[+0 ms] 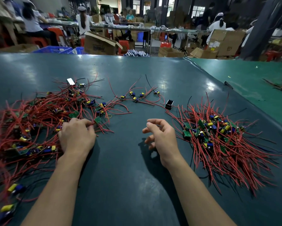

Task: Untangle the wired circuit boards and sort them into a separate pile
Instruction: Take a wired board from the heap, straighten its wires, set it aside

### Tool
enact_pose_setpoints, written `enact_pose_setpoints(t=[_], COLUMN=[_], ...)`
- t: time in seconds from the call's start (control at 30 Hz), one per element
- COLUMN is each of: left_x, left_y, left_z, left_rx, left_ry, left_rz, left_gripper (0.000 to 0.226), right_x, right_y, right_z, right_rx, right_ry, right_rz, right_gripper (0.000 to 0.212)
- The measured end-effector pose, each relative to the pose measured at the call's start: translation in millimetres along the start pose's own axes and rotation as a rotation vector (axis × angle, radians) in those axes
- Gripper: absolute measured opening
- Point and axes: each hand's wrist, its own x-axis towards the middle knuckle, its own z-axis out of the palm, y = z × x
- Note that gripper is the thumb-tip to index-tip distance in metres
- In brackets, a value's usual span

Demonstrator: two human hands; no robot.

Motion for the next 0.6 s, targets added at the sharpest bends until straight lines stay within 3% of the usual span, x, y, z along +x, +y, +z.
enact_pose_setpoints(t=[0.1,0.23,0.33,0.43,0.5,0.6], left_x=[-0.7,-3.8,-7.0,-24.1,-40.1,-55.2], left_y=[6.2,11.7,14.5,28.7,42.6,54.2], left_z=[4.0,7.4,-0.2,-8.8,-6.9,1.8], left_rx=[-0.065,-0.163,-0.354,-0.518,-0.548,-0.586], left_ry=[-0.016,0.039,0.244,0.459,0.425,0.318], left_rz=[0.151,0.197,0.284,0.582,0.78,0.874], left_gripper=[0.034,0.016,0.019,0.016,0.018,0.025], right_x=[0.3,-1.0,-1.9,-5.9,-9.1,-10.8], right_y=[0.5,0.2,-1.9,-4.5,-6.5,-10.0], right_z=[0.8,0.1,0.5,6.7,12.4,12.7], right_rx=[-0.029,-0.048,-0.039,0.027,0.094,0.219], right_ry=[-0.015,-0.023,-0.06,-0.215,-0.309,-0.291], right_rz=[-0.005,-0.005,0.01,0.074,0.08,-0.006], right_gripper=[0.003,0.004,0.006,0.019,0.024,0.014])
